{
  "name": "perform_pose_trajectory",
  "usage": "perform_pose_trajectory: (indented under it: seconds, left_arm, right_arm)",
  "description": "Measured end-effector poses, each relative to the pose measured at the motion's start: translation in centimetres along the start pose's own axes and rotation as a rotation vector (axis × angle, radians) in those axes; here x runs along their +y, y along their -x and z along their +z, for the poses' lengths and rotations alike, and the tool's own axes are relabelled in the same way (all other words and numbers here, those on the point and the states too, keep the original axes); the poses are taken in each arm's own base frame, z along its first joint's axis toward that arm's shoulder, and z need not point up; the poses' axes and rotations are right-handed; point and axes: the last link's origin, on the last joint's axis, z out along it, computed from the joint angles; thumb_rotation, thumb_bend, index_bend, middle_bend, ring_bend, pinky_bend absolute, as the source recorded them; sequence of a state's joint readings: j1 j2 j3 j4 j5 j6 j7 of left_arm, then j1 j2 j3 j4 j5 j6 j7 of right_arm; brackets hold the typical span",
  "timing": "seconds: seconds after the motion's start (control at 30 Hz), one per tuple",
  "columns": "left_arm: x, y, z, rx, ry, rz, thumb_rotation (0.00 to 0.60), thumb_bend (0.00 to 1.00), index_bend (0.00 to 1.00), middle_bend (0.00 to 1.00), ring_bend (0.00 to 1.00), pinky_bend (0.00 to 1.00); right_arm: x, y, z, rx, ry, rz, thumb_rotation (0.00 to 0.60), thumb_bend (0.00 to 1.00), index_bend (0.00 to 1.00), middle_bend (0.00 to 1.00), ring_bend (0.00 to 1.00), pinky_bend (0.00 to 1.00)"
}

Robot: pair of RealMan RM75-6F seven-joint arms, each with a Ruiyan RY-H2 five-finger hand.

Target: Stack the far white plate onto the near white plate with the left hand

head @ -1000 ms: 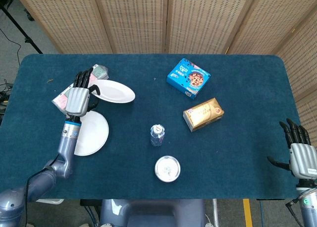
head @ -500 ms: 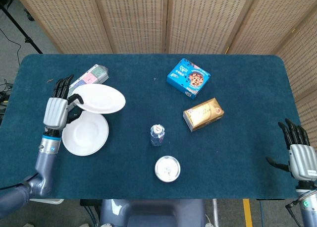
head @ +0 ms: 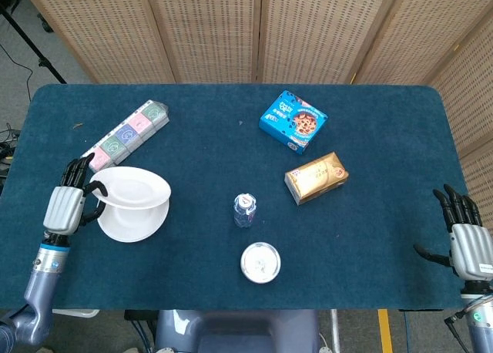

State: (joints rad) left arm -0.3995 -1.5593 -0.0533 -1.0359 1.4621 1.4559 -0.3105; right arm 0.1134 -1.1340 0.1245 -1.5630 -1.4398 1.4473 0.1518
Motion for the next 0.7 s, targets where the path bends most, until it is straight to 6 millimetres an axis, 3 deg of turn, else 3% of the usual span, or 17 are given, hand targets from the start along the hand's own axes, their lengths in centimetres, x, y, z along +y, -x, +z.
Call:
perform_pose_trajectory:
  seconds: [0.13,0.23,0.53,0.63,0.7]
  left_arm:
    - [-0.3,0.5,-0.9,-0.044,0.008,-0.013,0.600,0.59,0.94,0.00,0.00,0.00]
    - [-0.8,0.5,-1.4,-0.056,0.007,0.009,0.600,0.58,0.87,0.00,0.00,0.00]
    - [-2.5,0.3,-2.4,-0.217,-0.024,0.085,0.600,0.47,0.54,0.00,0.00,0.00]
    - [-2.9,-0.1,-2.6,-0.267,-0.034,0.130,0.600,0.39,0.40,0.00,0.00,0.00]
    - [-3.0,-0.2,-2.8,-0.291,-0.043,0.148,0.600,0.29,0.24,0.00,0.00,0.00]
  right_arm:
    - [0.1,-0.1,0.0,0.001,0.006,0.004,0.600,0.00,0.00,0.00,0.00,0.00]
    - [0.1,-0.1,0.0,0.000,0.008,0.007,0.600,0.00,0.00,0.00,0.00,0.00]
    - [-0.1,-0.1,-0.1,-0.009,0.000,0.025,0.600,0.00,0.00,0.00,0.00,0.00]
    - [-0.1,0.0,-0.2,-0.015,-0.004,0.020,0.600,0.00,0.00,0.00,0.00,0.00]
    - [-0.2,0.0,-0.2,-0.017,-0.005,0.020,0.600,0.00,0.00,0.00,0.00,0.00]
